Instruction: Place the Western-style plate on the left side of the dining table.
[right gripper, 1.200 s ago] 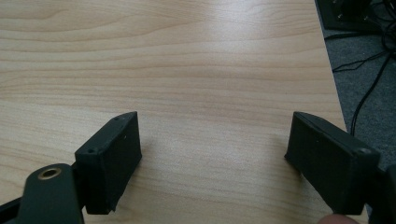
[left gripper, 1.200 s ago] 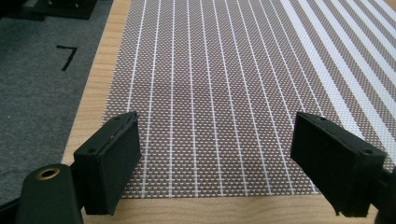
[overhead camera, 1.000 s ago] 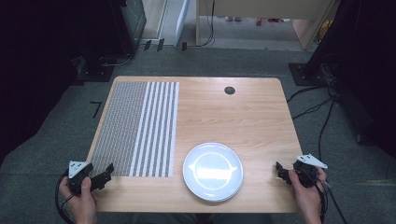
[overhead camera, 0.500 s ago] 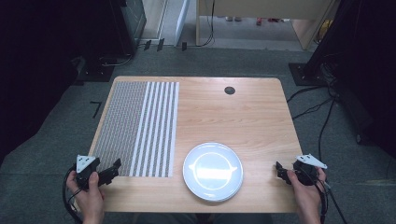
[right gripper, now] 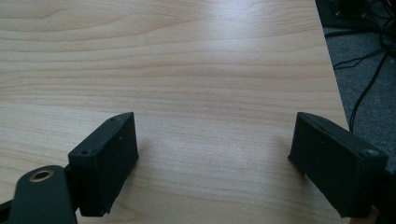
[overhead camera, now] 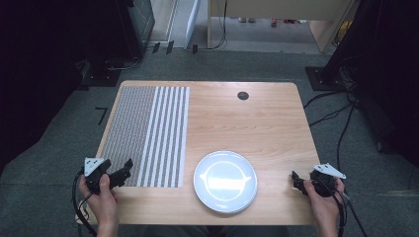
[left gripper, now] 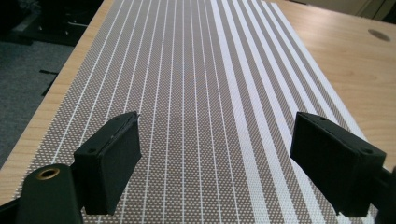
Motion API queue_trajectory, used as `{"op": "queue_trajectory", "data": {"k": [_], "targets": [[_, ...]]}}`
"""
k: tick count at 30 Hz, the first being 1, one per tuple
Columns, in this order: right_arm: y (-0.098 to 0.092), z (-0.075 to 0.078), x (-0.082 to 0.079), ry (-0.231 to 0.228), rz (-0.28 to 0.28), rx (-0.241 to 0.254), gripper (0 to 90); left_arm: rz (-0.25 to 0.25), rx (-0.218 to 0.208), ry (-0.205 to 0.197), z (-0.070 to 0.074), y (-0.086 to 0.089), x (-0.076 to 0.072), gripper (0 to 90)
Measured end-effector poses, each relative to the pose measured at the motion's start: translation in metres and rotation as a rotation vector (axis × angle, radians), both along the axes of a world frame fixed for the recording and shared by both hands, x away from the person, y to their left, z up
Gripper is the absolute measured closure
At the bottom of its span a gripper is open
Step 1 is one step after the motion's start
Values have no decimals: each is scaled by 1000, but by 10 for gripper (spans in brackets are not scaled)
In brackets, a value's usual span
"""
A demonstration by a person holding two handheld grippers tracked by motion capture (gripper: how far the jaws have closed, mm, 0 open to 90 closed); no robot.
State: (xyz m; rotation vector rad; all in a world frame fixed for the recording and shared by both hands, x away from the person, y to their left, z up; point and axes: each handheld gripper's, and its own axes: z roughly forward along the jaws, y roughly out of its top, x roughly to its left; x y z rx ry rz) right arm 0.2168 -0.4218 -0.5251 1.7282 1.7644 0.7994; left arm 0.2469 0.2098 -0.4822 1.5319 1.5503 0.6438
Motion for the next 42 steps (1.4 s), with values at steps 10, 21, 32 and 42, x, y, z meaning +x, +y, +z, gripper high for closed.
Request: {"op": "queue_trajectory", "data": {"k": [10,21,32,42], "targets": [[-2,6,-1,-47,-38,13,205,-100,10,12,-2,-28,2,106],[16,18,-6,-82,7,66,206,-167,-1,26,-2,-49,-5,106],[42,27,-9,-108,70,76,193,-219,16,30,-4,-65,-8,107],[67,29,-12,-121,143,99,197,-275,23,24,-4,-85,-11,107]]}}
